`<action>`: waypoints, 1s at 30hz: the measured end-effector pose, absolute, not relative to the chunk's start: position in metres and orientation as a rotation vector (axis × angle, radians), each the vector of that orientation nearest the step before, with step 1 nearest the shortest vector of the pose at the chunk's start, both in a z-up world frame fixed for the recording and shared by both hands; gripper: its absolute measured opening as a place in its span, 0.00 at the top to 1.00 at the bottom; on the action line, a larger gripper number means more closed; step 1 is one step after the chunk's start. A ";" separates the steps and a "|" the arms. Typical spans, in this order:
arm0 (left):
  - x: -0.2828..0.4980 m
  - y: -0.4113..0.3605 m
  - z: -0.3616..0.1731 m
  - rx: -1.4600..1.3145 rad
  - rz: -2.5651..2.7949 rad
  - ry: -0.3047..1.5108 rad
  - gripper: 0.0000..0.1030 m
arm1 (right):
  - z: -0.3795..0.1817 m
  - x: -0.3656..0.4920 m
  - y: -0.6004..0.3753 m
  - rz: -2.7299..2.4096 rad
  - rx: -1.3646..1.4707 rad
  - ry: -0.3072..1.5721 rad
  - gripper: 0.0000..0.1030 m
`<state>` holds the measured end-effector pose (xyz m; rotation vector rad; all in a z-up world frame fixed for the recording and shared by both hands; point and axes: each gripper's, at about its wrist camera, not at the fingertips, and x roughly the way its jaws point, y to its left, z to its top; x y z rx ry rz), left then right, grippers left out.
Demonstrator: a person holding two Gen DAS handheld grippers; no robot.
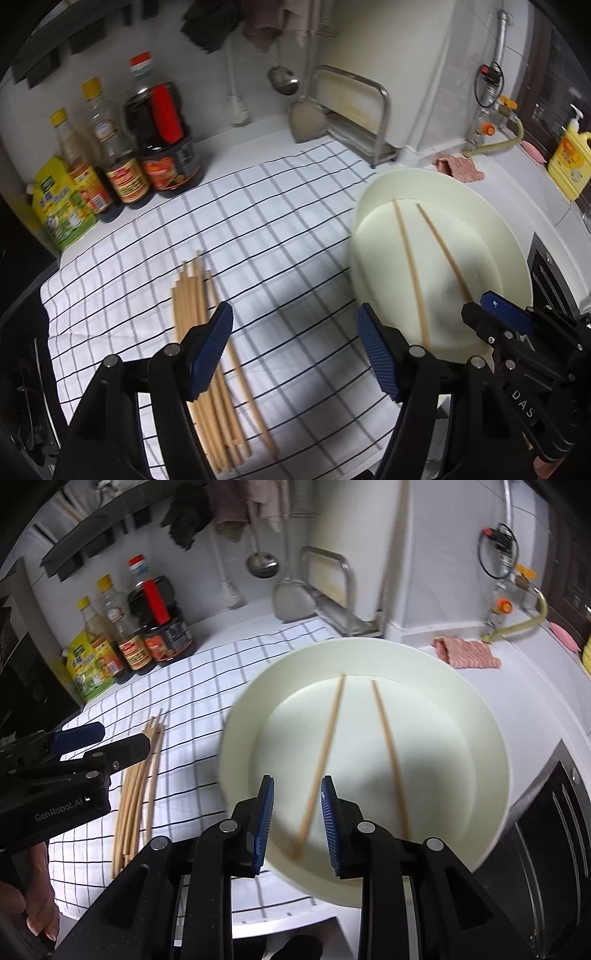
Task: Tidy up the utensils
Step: 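Move both open tools back to the chopstick bundle on the cloth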
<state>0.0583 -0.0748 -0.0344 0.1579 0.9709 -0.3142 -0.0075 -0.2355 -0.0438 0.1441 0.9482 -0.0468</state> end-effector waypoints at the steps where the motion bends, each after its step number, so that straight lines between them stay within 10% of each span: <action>1: 0.058 -0.071 -0.034 0.153 -0.308 0.971 0.34 | -0.044 -0.005 -0.229 -0.038 0.138 0.951 0.74; 30: 0.055 0.087 -0.084 -0.012 -0.095 1.042 0.33 | -0.092 0.026 -0.088 0.167 0.020 1.078 0.66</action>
